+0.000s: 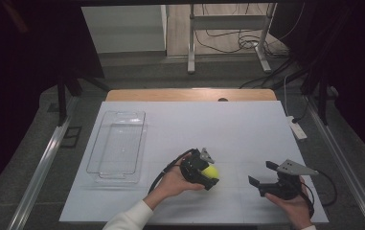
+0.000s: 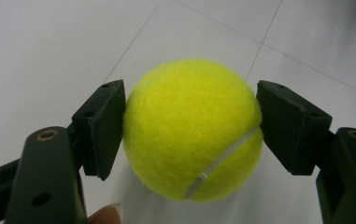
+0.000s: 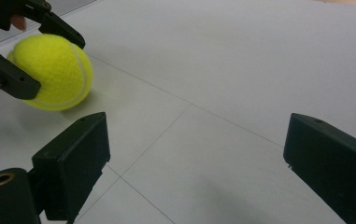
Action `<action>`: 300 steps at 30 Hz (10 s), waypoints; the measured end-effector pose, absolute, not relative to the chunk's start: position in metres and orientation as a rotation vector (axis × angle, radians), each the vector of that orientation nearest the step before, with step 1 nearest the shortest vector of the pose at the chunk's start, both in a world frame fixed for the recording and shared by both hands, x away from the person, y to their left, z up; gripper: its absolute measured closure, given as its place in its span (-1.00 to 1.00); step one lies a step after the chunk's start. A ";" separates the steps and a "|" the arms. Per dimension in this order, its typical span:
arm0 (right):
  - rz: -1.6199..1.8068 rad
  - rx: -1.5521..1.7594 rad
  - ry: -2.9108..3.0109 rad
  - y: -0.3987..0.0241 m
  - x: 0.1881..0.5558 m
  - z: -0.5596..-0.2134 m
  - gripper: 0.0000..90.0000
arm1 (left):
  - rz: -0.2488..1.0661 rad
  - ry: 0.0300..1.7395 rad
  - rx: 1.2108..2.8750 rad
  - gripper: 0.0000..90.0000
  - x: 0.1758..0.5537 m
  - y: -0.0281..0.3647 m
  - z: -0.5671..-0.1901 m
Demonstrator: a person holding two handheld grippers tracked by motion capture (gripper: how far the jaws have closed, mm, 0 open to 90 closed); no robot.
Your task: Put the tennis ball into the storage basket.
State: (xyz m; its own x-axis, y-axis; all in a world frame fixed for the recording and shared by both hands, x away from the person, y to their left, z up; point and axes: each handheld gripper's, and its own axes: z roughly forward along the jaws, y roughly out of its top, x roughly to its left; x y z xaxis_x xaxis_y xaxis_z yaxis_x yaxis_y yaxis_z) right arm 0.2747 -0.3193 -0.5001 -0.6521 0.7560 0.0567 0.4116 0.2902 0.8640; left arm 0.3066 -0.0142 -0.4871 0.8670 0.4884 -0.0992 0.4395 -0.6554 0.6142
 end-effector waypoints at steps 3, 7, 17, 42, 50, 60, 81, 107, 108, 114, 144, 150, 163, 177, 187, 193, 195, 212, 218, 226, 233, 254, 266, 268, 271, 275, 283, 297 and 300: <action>1.307 1.052 2.201 -0.319 0.275 -0.500 -0.84 | 0.103 0.665 2.370 -0.39 0.306 -0.012 -0.483; 1.306 1.052 2.200 -0.319 0.275 -0.500 -0.84 | 0.113 0.655 2.358 -0.39 0.304 -0.010 -0.478; 1.315 1.053 2.187 -0.320 0.274 -0.499 -0.84 | 0.140 0.644 2.326 -0.39 0.303 -0.004 -0.470; 1.313 1.050 2.187 -0.320 0.274 -0.499 -0.84 | 0.201 0.636 2.256 -0.39 0.302 0.014 -0.449; 1.310 1.047 2.188 -0.320 0.274 -0.499 -0.84 | 0.212 0.646 2.235 -0.39 0.302 0.019 -0.445; 1.310 1.049 2.188 -0.320 0.274 -0.499 -0.84 | 0.235 0.655 2.200 -0.39 0.301 0.026 -0.437; 1.309 1.047 2.187 -0.320 0.274 -0.499 -0.84 | 0.259 0.669 2.168 -0.39 0.302 0.037 -0.428; 1.308 1.051 2.185 -0.321 0.274 -0.499 -0.84 | 0.299 0.709 2.129 -0.39 0.305 0.052 -0.421; 1.308 1.051 2.185 -0.321 0.274 -0.499 -0.84 | 0.301 0.712 2.128 -0.39 0.305 0.052 -0.421; 1.309 1.054 2.184 -0.321 0.274 -0.499 -0.84 | 0.313 0.721 2.118 -0.39 0.306 0.057 -0.419; 1.308 1.055 2.184 -0.321 0.273 -0.499 -0.84 | 0.370 0.781 2.078 -0.39 0.310 0.075 -0.414; 1.308 1.055 2.183 -0.321 0.274 -0.499 -0.84 | 0.383 0.792 2.067 -0.39 0.311 0.079 -0.412; 1.311 1.054 2.184 -0.320 0.274 -0.499 -0.84 | 0.401 0.807 2.044 -0.39 0.312 0.087 -0.409; 1.311 1.054 2.185 -0.320 0.274 -0.499 -0.84 | 0.425 0.843 2.021 -0.39 0.315 0.098 -0.407; 1.311 1.052 2.184 -0.320 0.274 -0.499 -0.84 | 0.447 0.865 2.006 -0.39 0.317 0.104 -0.407; 1.311 1.052 2.184 -0.320 0.274 -0.499 -0.84 | 0.453 0.882 1.989 -0.39 0.318 0.110 -0.406; 1.311 1.052 2.184 -0.320 0.274 -0.499 -0.84 | 0.452 0.888 1.985 -0.39 0.318 0.111 -0.406; 1.312 1.052 2.183 -0.320 0.274 -0.499 -0.84 | 0.470 0.921 1.949 -0.39 0.320 0.124 -0.403; 1.311 1.053 2.184 -0.320 0.274 -0.499 -0.84 | 0.481 0.936 1.936 -0.39 0.321 0.130 -0.403; 1.312 1.052 2.184 -0.320 0.274 -0.499 -0.84 | 0.493 0.952 1.922 -0.39 0.322 0.135 -0.402; 1.308 1.055 2.183 -0.320 0.274 -0.499 -0.84 | 0.509 0.954 1.918 -0.39 0.323 0.137 -0.402; 1.305 1.054 2.182 -0.321 0.274 -0.499 -0.84 | 0.545 1.029 1.845 -0.39 0.329 0.157 -0.406; 1.312 1.055 2.179 -0.321 0.273 -0.498 -0.84 | 0.554 1.062 1.822 -0.39 0.332 0.172 -0.407; 1.312 1.055 2.179 -0.321 0.273 -0.498 -0.84 | 0.554 1.065 1.818 -0.39 0.332 0.173 -0.407; 1.312 1.055 2.180 -0.320 0.273 -0.498 -0.84 | 0.556 1.072 1.817 -0.39 0.333 0.177 -0.407; 1.315 1.050 2.180 -0.320 0.273 -0.498 -0.84 | 0.559 1.089 1.802 -0.39 0.334 0.184 -0.407; 1.315 1.051 2.180 -0.320 0.273 -0.498 -0.84 | 0.561 1.120 1.782 -0.39 0.337 0.195 -0.409; 1.317 1.051 2.178 -0.320 0.273 -0.499 -0.84 | 0.576 1.160 1.771 -0.39 0.341 0.209 -0.413; 1.317 1.051 2.179 -0.320 0.273 -0.499 -0.84 | 0.578 1.166 1.771 -0.39 0.343 0.211 -0.414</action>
State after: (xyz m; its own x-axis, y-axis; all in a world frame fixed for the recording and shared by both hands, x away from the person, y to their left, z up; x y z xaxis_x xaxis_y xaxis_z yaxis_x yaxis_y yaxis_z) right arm 0.2730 -0.3203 -0.4986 -0.6456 0.7619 0.0525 0.4004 0.2792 0.8728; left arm 0.3425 0.2111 -0.4139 0.4439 0.8912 -0.0936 0.4650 -0.1397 0.8742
